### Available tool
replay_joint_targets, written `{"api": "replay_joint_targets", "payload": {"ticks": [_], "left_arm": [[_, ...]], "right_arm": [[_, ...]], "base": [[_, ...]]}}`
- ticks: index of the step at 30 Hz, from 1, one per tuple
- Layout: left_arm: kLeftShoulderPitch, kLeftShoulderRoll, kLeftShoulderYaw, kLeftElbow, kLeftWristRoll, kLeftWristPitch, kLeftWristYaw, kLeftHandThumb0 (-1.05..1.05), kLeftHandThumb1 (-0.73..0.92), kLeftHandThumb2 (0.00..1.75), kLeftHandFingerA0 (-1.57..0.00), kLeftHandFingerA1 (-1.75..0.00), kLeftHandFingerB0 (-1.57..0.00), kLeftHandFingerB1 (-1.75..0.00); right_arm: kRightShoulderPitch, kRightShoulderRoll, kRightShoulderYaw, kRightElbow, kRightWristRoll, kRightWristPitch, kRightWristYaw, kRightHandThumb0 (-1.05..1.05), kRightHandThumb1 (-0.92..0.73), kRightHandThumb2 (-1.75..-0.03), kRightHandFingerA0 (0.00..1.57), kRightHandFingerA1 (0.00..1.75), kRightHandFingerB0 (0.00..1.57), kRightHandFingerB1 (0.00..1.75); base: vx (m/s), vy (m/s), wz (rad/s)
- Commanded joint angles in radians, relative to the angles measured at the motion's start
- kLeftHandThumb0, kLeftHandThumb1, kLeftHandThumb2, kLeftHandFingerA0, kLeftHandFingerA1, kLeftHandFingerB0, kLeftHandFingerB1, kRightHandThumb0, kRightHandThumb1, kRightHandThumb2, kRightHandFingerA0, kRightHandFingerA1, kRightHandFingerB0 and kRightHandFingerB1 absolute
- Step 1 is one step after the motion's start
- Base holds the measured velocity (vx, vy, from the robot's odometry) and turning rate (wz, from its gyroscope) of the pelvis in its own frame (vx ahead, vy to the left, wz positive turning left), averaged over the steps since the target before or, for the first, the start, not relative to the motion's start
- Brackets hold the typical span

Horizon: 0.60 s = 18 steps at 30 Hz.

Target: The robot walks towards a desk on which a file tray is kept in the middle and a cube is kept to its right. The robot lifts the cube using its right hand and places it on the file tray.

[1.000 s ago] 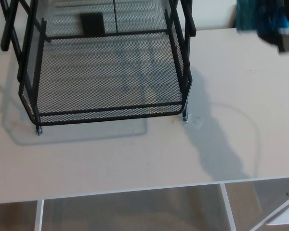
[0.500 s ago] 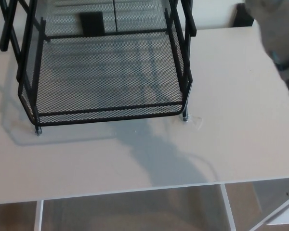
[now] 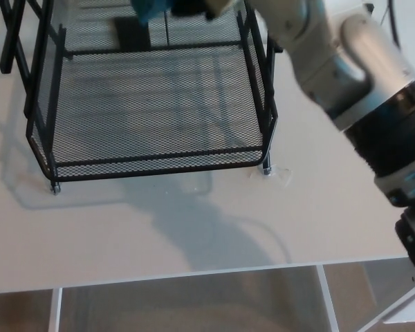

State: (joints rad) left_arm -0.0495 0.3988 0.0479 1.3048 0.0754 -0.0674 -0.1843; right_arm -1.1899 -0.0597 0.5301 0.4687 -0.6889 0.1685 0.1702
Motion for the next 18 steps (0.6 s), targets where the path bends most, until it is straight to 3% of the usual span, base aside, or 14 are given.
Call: {"api": "replay_joint_targets", "payload": {"ticks": [1,2,3,5,6,8,9,12,13,14,15,16,17,18], "left_arm": [[0.012,0.004,-0.025,0.004,0.037,-0.006,0.022,-1.05,0.47,1.39,-0.67,-1.04,-0.53,-0.98],[0.013,0.004,-0.026,0.004,0.037,-0.007,0.022,-1.05,0.47,1.39,-0.67,-1.04,-0.53,-0.98],[0.014,0.003,-0.027,0.009,0.036,-0.012,0.022,-1.05,0.50,1.51,-0.65,-1.05,-0.28,-0.84],[0.020,0.008,-0.044,0.006,0.050,-0.031,0.020,-1.05,0.47,1.50,-0.70,-1.08,-0.23,-0.83],[0.019,0.007,-0.045,0.006,0.049,-0.031,0.021,-1.05,0.47,1.50,-0.70,-1.08,-0.23,-0.83],[0.015,0.004,-0.046,0.005,0.044,-0.017,0.027,-1.05,0.47,1.50,-0.69,-1.07,-0.20,-0.80],[0.015,0.004,-0.043,0.006,0.038,-0.020,0.023,-1.05,0.45,1.49,-0.71,-1.08,-0.20,-0.82],[0.013,0.006,-0.046,0.002,0.035,-0.022,0.014,-1.04,0.48,1.50,-0.67,-1.05,-0.15,-0.79],[0.013,0.004,-0.038,0.002,0.027,-0.017,0.010,-1.05,0.45,1.40,-0.67,-1.05,-0.52,-0.97],[0.010,0.006,-0.043,0.003,0.032,-0.011,0.008,-1.05,0.45,1.39,-0.67,-1.05,-0.52,-0.97],[0.008,0.006,-0.049,0.005,0.040,-0.006,0.017,-1.05,0.44,1.48,-0.69,-1.05,-0.16,-0.78],[0.008,0.005,-0.049,0.005,0.042,-0.005,0.023,-1.05,0.44,1.40,-0.69,-1.05,-0.53,-0.98],[0.007,0.004,-0.047,0.005,0.041,-0.005,0.025,-1.05,0.44,1.40,-0.69,-1.05,-0.53,-0.98],[0.011,0.006,-0.054,0.009,0.051,-0.020,0.027,-1.05,0.42,1.47,-0.61,-1.02,-0.19,-0.79]], "right_arm": [[0.089,0.001,0.150,0.063,-0.028,0.047,0.277,-0.36,-0.57,-0.57,0.80,1.02,0.91,0.58],[0.091,-0.001,0.153,0.057,-0.027,0.051,0.279,-0.36,-0.57,-0.57,0.80,1.02,0.91,0.58],[0.086,-0.011,0.158,0.068,-0.025,0.039,0.289,-0.38,-0.60,-0.58,0.77,1.18,0.88,0.60],[0.065,-0.012,0.154,0.078,-0.016,0.048,0.308,-0.41,-0.60,-0.58,0.72,0.93,0.87,0.60],[0.063,-0.012,0.155,0.079,-0.016,0.049,0.310,-0.41,-0.60,-0.58,0.72,0.93,0.87,0.60],[0.051,-0.006,0.144,0.102,-0.002,0.036,0.298,-0.39,-0.57,-0.59,0.76,1.23,0.91,0.64],[0.050,-0.007,0.145,0.099,-0.007,0.038,0.294,-0.41,-0.59,-0.58,0.75,1.10,0.88,0.64],[0.042,0.000,0.144,0.103,-0.008,0.054,0.306,-0.42,-0.59,-0.59,0.75,1.05,0.87,0.63],[0.038,0.002,0.143,0.104,-0.005,0.054,0.314,-0.39,-0.60,-0.58,0.77,1.06,0.87,0.65],[0.036,0.001,0.144,0.107,-0.009,0.052,0.319,-0.38,-0.62,-0.59,0.80,1.04,0.86,0.62],[0.033,0.007,0.137,0.114,-0.001,0.062,0.329,-0.36,-0.63,-0.59,0.77,0.99,0.84,0.59],[0.031,0.008,0.134,0.115,-0.002,0.065,0.334,-0.31,-0.66,-0.62,0.81,1.14,0.83,0.57],[0.030,0.004,0.135,0.113,-0.009,0.062,0.334,-0.31,-0.66,-0.62,0.81,1.14,0.83,0.57],[0.027,0.007,0.130,0.119,-0.004,0.063,0.340,-0.29,-0.68,-0.61,0.77,1.04,0.83,0.52]], "base": [[0.00,0.000,0.00],[0.00,0.000,0.00],[0.00,0.000,0.00],[0.00,0.000,0.00],[0.00,0.000,0.00],[0.00,0.000,0.00],[0.00,0.000,0.00],[0.00,0.000,0.00],[0.00,0.000,0.00],[0.00,0.000,0.00],[0.00,0.000,0.00],[0.00,0.000,0.00],[0.00,0.000,0.00],[0.00,0.000,0.00]]}}
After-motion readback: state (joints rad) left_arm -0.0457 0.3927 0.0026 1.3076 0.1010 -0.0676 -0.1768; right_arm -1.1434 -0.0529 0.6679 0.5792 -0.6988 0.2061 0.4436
